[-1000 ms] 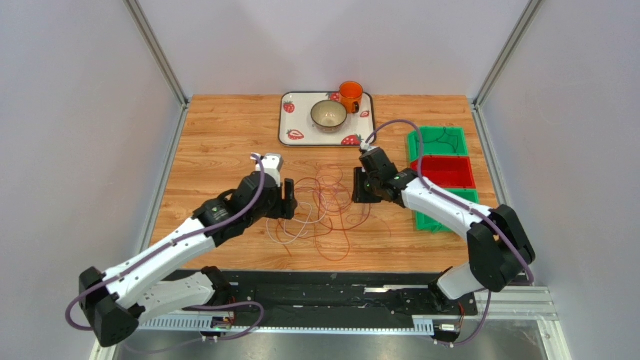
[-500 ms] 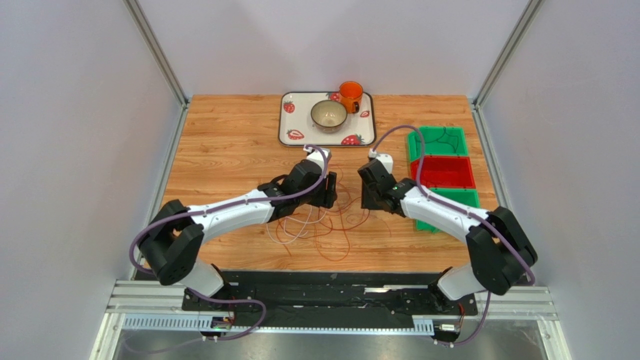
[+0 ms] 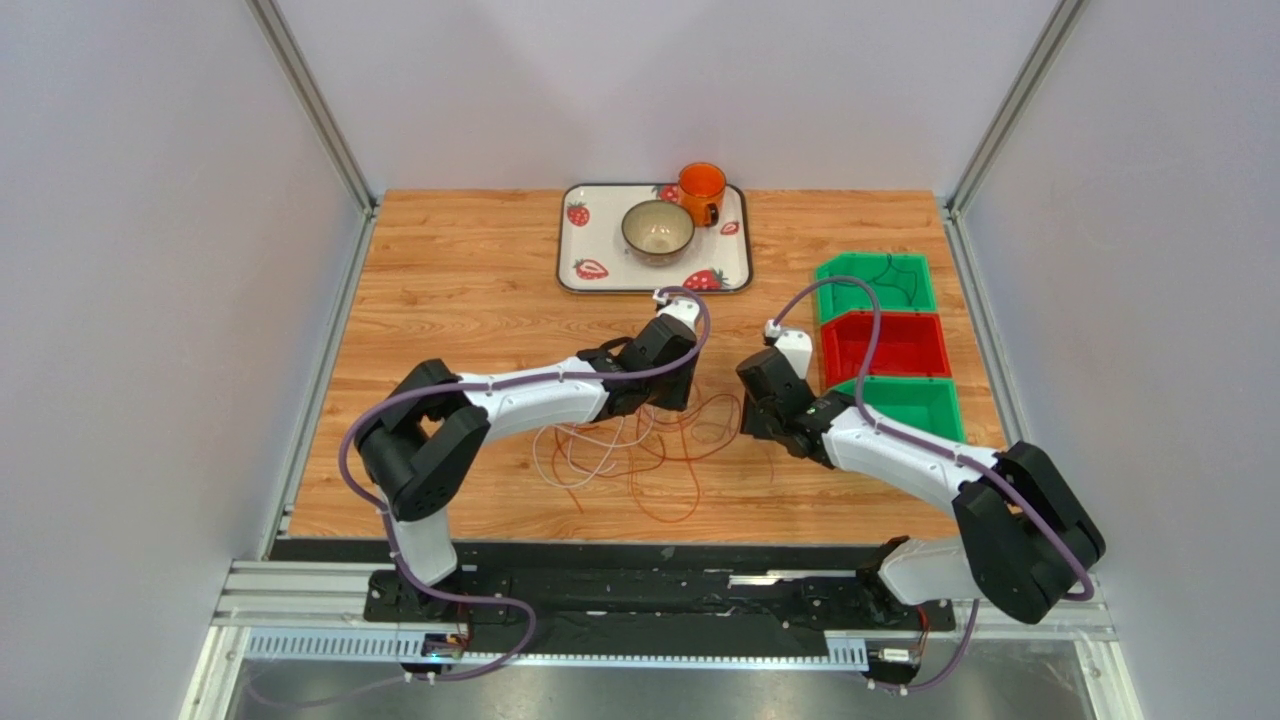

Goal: Untangle the cables

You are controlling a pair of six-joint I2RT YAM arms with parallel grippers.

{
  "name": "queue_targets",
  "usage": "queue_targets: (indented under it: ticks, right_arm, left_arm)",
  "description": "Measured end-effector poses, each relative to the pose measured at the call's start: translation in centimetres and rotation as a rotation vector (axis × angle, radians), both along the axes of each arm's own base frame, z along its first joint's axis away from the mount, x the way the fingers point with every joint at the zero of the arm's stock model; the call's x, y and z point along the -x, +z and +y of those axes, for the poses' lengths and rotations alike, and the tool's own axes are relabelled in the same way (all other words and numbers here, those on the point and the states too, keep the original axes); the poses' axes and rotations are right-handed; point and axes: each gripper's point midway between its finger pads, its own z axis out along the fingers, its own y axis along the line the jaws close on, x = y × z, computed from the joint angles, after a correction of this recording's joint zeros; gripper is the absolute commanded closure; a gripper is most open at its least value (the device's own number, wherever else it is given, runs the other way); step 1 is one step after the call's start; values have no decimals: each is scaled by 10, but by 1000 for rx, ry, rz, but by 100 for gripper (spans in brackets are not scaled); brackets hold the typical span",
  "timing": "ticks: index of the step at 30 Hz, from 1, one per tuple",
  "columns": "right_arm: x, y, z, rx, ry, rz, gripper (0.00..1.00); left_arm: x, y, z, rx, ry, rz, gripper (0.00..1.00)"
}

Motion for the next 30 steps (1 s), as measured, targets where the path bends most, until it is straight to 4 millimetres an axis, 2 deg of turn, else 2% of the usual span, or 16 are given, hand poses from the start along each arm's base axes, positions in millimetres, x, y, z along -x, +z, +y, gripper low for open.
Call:
queue_targets:
  ticks: [2,4,5,6,8,11,15,19,20,25,28,30]
  right_arm:
    - [-2,1,3,-15,5,-6,62]
    - [-5,3,5,-30,8,-16,62]
    - [-6,3,6,-36,9,-19,62]
    - [-6,4,7,-41,10,-20,62]
    - [-7,5,9,-49,13,-25,62]
    - [-8,5,11,-55,21,-26,62]
    - [-8,4,13,-59,29,-23,63]
    - [-7,1,13,-56,34,-13,63]
    - [-7,1,13,-55,34,-12,63]
    - [-8,-1,13,-55,37,-10,63]
    - [-7,-3,13,-51,37,-3,63]
    - [-7,-4,13,-50,39,2,63]
  left_arm:
    - [0,-4,4,-23,18,6,66]
    - [0,-5,8,-37,33,8,60]
    - [1,-6,10,-47,38,12,55]
    - [1,-6,12,-56,43,16,45]
    - [2,-5,13,-66,53,17,34]
    - [5,-4,12,-80,51,14,28]
    - [9,1,11,-107,50,10,27]
    - [3,13,12,-127,80,-20,32]
    - [2,14,12,-126,84,-24,37]
    - [4,10,13,-139,87,-8,41]
    - [2,3,9,-146,89,7,49]
    - [2,-4,7,-155,89,20,63]
